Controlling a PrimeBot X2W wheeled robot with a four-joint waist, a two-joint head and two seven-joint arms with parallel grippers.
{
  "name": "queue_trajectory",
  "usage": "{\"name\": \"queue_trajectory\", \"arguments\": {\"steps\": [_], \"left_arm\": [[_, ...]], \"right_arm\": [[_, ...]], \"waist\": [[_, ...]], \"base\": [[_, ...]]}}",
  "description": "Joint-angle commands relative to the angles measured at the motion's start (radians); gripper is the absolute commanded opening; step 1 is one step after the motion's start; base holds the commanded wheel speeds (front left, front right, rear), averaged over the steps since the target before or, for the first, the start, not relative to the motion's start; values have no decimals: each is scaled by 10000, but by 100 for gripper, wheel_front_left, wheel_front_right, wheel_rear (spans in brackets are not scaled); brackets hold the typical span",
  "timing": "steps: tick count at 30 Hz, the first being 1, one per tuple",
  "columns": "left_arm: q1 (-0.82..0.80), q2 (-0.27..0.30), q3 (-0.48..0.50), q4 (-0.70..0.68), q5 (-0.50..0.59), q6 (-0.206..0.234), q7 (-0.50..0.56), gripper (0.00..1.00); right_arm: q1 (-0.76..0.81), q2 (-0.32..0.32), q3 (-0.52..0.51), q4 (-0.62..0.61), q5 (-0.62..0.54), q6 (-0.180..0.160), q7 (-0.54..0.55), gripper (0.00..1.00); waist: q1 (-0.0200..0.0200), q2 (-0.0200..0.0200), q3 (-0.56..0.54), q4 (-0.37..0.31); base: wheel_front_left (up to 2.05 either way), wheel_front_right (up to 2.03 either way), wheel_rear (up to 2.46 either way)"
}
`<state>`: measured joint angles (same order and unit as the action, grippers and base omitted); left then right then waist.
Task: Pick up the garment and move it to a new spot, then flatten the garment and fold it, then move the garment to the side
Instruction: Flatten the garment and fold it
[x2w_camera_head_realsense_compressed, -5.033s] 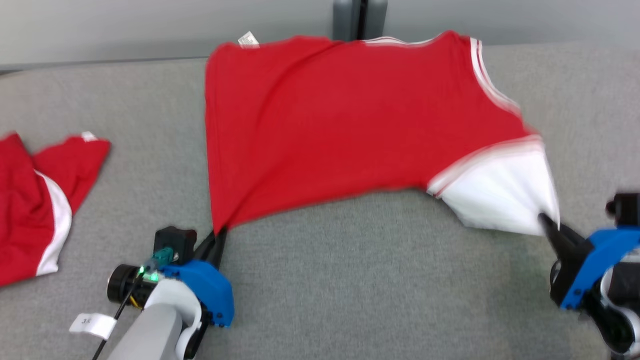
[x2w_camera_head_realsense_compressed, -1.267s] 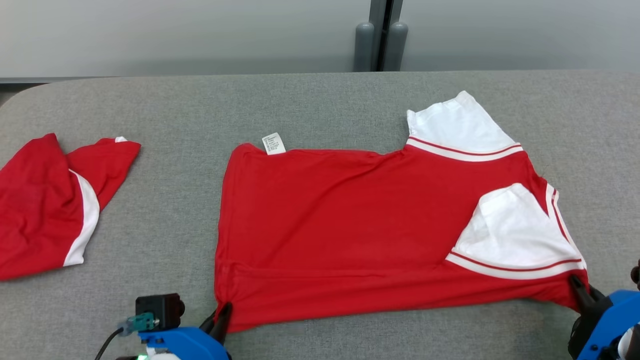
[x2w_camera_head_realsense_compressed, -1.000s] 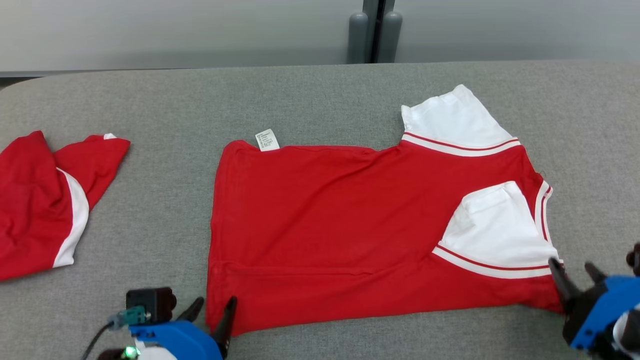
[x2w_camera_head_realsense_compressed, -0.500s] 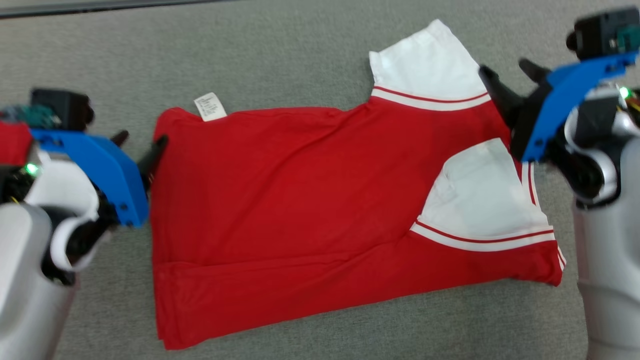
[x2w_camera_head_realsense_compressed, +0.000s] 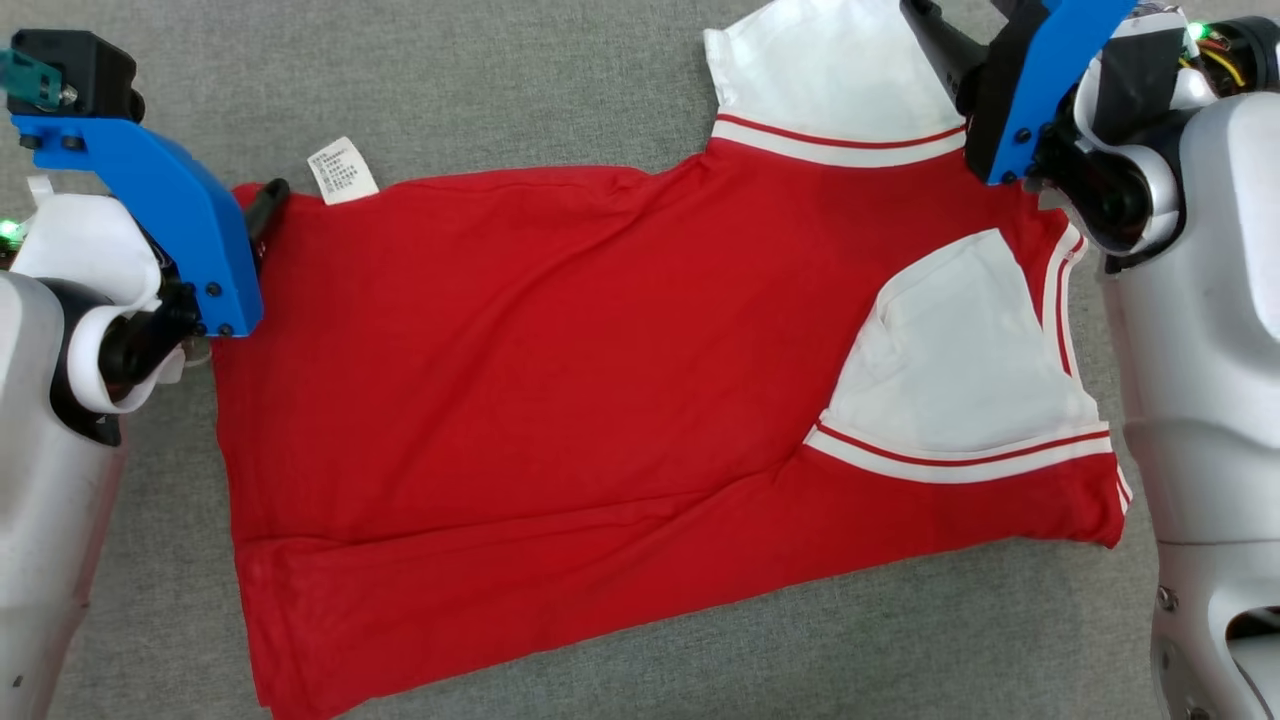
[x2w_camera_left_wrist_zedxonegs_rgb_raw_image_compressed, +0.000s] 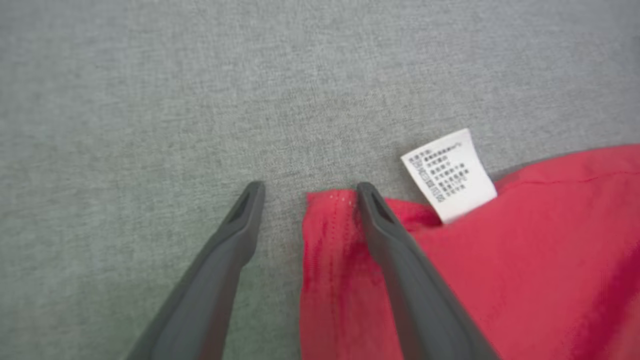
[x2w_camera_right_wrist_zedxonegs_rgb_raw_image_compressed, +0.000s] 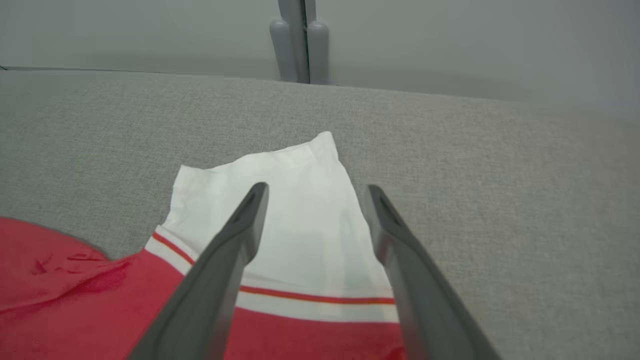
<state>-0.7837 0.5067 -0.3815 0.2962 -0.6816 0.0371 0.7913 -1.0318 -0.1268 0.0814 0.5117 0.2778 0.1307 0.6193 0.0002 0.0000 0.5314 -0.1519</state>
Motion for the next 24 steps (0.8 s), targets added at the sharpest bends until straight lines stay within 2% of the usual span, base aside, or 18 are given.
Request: {"name": "queue_trajectory", "arguments": {"steps": [1, 2, 4, 5, 6, 7, 11, 16, 23, 24], "left_arm": [[-37, -2, -124, 206, -31, 3, 190, 100], [31, 32, -218, 308, -11, 12, 375, 100], [173, 231, -418, 412, 108, 14, 779, 50], [191, 353, -485, 412, 156, 25, 927, 38], [191, 353, -485, 412, 156, 25, 927, 38], [230, 514, -566, 324, 181, -39, 1190, 0], [306, 531, -698, -67, 184, -102, 1343, 0], [19, 137, -616, -715, 267, -246, 284, 0], [-349, -914, -698, -747, 393, -471, -1512, 0], [-382, -1349, -805, -686, 349, -622, -2088, 0]], "right_arm": [[-284, -33, 36, 174, 59, 1, -114, 100], [-376, -75, 58, 347, 41, 1, -171, 100], [-503, -169, 89, 618, 11, 1, -286, 100], [-575, -206, 103, 733, 10, 1, -333, 100], [-575, -206, 103, 733, 10, 1, -333, 100], [-690, -278, 100, 910, 2, 1, -410, 100], [-829, -405, 43, 1156, -67, 1, -471, 100], [-1103, -613, -209, 1765, -303, 1, -628, 100], [-1733, -904, -1085, 3090, -1062, 3, -992, 100], [-1943, -1101, -1414, 3620, -1561, 1, -1101, 100]], "waist": [[-2, 0, 45, -13], [-2, 0, 79, -14], [-2, 0, 122, 21], [-2, 0, 147, 52], [-2, 0, 147, 52], [-2, 0, 192, 141], [-2, 0, 241, 318], [-2, 0, 371, 785], [-2, 0, 640, 1743], [-2, 0, 709, 2139]], "base": [[0, 0, 0], [0, 0, 0], [0, 0, 0], [0, 0, 0], [0, 0, 0], [0, 0, 0], [0, 0, 0], [0, 0, 0], [0, 0, 0], [0, 0, 0]]}}
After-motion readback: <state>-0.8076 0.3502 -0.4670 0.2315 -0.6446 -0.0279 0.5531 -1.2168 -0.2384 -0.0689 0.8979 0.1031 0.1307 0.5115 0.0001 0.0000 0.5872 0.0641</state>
